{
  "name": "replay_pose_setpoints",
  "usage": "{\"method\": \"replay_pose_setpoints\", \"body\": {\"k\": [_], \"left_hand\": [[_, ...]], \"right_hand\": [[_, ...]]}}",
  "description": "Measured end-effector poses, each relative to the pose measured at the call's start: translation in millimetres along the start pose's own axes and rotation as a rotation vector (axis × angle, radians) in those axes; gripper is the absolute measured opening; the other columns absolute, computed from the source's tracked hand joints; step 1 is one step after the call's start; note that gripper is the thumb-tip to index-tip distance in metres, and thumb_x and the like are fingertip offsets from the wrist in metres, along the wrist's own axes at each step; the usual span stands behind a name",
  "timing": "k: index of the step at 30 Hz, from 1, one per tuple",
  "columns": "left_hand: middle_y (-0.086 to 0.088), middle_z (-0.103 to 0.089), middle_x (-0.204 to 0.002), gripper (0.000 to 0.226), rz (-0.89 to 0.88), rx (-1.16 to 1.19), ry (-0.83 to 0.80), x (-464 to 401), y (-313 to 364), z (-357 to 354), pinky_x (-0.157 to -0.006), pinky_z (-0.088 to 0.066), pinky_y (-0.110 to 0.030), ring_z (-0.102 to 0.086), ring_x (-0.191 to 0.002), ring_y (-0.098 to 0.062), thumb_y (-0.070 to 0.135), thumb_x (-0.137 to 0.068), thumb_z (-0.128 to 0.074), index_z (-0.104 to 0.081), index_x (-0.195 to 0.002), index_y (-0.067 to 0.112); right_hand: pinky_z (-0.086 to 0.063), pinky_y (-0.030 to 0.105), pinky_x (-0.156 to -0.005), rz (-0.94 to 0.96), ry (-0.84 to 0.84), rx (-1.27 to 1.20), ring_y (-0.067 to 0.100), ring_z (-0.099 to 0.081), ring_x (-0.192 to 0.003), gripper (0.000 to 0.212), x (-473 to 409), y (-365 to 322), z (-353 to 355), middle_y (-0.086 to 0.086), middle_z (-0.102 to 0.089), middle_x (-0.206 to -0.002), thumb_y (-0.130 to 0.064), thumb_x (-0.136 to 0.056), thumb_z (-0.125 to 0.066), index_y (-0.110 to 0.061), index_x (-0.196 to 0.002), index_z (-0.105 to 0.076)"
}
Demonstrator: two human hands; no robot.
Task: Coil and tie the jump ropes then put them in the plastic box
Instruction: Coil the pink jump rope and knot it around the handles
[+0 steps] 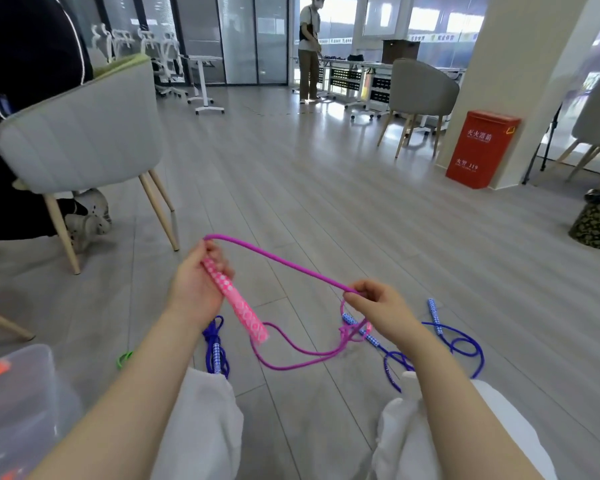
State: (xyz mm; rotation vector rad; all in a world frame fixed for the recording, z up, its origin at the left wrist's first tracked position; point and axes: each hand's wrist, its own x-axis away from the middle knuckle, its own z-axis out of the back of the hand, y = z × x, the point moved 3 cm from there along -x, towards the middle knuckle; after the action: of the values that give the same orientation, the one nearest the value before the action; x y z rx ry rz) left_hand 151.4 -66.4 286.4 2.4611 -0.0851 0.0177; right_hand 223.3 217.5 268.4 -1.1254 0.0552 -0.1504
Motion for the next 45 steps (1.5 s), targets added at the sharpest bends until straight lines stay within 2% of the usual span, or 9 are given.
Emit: {"method": "replay_pose_setpoints", "body": {"k": [6,9,15,19,23,27,33,41,45], "left_hand": [[0.009,-0.051,-0.057,0.024,-0.141,0.355,0.246,-3,33,42,-0.053,-0.041,-0.016,-0.045,-0.044,-0.005,0.014,-0.093,-0.044,-0.057,-0.072,0.017],[0.006,-0.055,-0.061,0.014,-0.049,0.191,0.201,1,26,28,-0.06,-0.041,-0.019,-0.05,-0.047,-0.007,0.007,-0.069,-0.058,-0.06,-0.081,0.014],[0.001,-0.069,-0.065,0.025,0.295,-0.599,0.033,24,-36,-1,-0.06,-0.054,-0.022,-0.062,-0.055,-0.009,0.007,-0.098,-0.04,-0.064,-0.093,0.005],[-0.005,-0.074,-0.09,0.024,0.375,-0.704,-0.051,47,-76,-12,-0.075,-0.053,-0.027,-0.066,-0.075,-0.015,0.012,-0.098,-0.047,-0.07,-0.104,0.009],[-0.006,-0.074,-0.103,0.022,0.321,-0.706,-0.064,54,-94,-12,-0.094,-0.051,-0.038,-0.066,-0.099,-0.024,0.017,-0.097,-0.053,-0.073,-0.106,0.016],[-0.007,-0.071,-0.095,0.027,0.292,-0.613,-0.048,51,-95,-16,-0.088,-0.051,-0.037,-0.063,-0.091,-0.022,0.016,-0.099,-0.048,-0.073,-0.107,0.015],[-0.012,-0.071,-0.1,0.029,0.296,-0.405,0.013,44,-90,-17,-0.099,-0.048,-0.042,-0.064,-0.1,-0.025,0.018,-0.1,-0.046,-0.07,-0.107,0.005],[-0.007,-0.074,-0.098,0.036,0.326,-0.451,-0.001,45,-87,-19,-0.102,-0.043,-0.044,-0.063,-0.093,-0.021,0.025,-0.104,-0.038,-0.068,-0.11,0.008],[-0.008,-0.074,-0.099,0.033,0.326,-0.405,0.009,40,-80,-18,-0.076,-0.05,-0.032,-0.058,-0.084,-0.018,0.025,-0.103,-0.04,-0.066,-0.115,0.008]], "right_hand": [[-0.043,0.03,-0.075,0.005,0.027,-0.082,0.014,-0.052,-0.075,0.017,10,0,22,0.009,-0.062,-0.081,-0.031,-0.091,-0.065,-0.015,-0.09,-0.071],[-0.042,0.031,-0.071,0.001,0.127,-0.176,0.016,-0.048,-0.07,0.016,11,-3,15,0.005,-0.055,-0.073,-0.023,-0.095,-0.058,-0.012,-0.092,-0.07],[-0.043,0.028,-0.061,0.025,0.09,-0.375,0.013,-0.046,-0.059,0.014,20,-13,-26,-0.003,-0.053,-0.06,-0.015,-0.097,-0.056,-0.01,-0.094,-0.069],[-0.038,0.017,-0.055,0.068,0.007,-0.388,0.006,-0.047,-0.056,0.017,27,-18,-49,-0.005,-0.058,-0.062,-0.01,-0.097,-0.055,-0.015,-0.097,-0.071],[-0.043,0.009,-0.058,0.1,-0.061,-0.409,-0.007,-0.057,-0.058,0.024,33,-24,-56,-0.013,-0.067,-0.066,0.003,-0.094,-0.051,-0.008,-0.101,-0.071],[-0.045,0.01,-0.063,0.098,-0.08,-0.408,-0.009,-0.059,-0.066,0.026,30,-27,-58,-0.005,-0.072,-0.095,0.006,-0.091,-0.052,-0.008,-0.101,-0.072],[-0.055,0.028,-0.088,0.123,-0.064,-0.362,0.015,-0.068,-0.086,0.013,26,-28,-68,0.016,-0.073,-0.094,-0.004,-0.089,-0.066,0.001,-0.098,-0.073],[-0.046,0.032,-0.071,0.07,-0.126,-0.271,0.015,-0.052,-0.07,0.008,20,-17,-70,0.006,-0.059,-0.07,-0.009,-0.086,-0.066,-0.006,-0.081,-0.07],[-0.038,0.028,-0.061,0.054,-0.125,-0.164,0.009,-0.044,-0.06,0.011,17,-10,-68,-0.005,-0.053,-0.061,-0.008,-0.083,-0.065,-0.011,-0.073,-0.068]]}}
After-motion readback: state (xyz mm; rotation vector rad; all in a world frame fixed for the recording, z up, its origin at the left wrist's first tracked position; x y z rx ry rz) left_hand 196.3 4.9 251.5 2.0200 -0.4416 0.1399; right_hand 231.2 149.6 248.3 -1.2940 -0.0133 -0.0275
